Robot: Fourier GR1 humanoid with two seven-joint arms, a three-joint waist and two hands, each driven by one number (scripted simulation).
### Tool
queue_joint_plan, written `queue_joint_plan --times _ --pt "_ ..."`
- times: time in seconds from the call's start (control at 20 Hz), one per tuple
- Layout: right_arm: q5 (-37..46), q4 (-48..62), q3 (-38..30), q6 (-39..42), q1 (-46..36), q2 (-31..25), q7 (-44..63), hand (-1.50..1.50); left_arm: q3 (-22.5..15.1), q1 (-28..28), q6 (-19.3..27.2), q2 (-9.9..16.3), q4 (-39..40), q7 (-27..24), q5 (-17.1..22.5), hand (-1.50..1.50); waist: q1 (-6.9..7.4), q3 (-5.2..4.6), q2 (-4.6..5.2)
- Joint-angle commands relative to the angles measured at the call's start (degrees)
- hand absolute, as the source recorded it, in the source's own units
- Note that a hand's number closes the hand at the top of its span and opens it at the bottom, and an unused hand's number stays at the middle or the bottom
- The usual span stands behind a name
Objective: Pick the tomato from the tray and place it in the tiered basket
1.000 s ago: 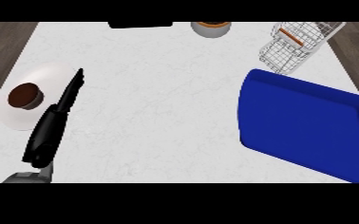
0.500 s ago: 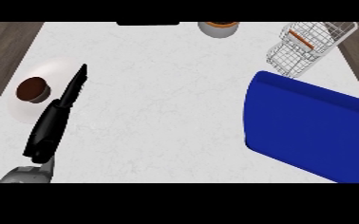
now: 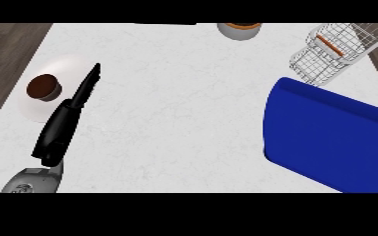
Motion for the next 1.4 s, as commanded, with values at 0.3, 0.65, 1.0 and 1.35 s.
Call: queue_joint_plan --times 0.3,0.65,1.0,1.35 --pt "6.3 21.89 9.58 1.38 -25.5 9.32 -0.03 1.5 0.17 -2.12 -0.76 -1.43 1.91 -0.92 -0.79 0.0 1.66 0.02 0.55" --pt "12.57 39.68 11.73 -3.24 -35.3 17.55 -5.82 1.5 -1.0 -3.88 -0.72 -2.58 -0.46 2.56 -2.05 0.0 1.88 0.11 0.86" --pt "9.68 50.0 5.44 -12.69 -39.8 24.44 -13.5 -1.5 -1.24 -1.4 -0.66 -2.78 0.45 -0.15 -2.63 0.0 2.73 0.22 1.27" --pt "3.47 54.98 -2.62 -16.02 -39.86 25.34 -27.78 -1.5 -0.36 -1.88 -1.24 -2.49 0.63 -1.46 -2.07 0.0 2.47 0.32 1.59"
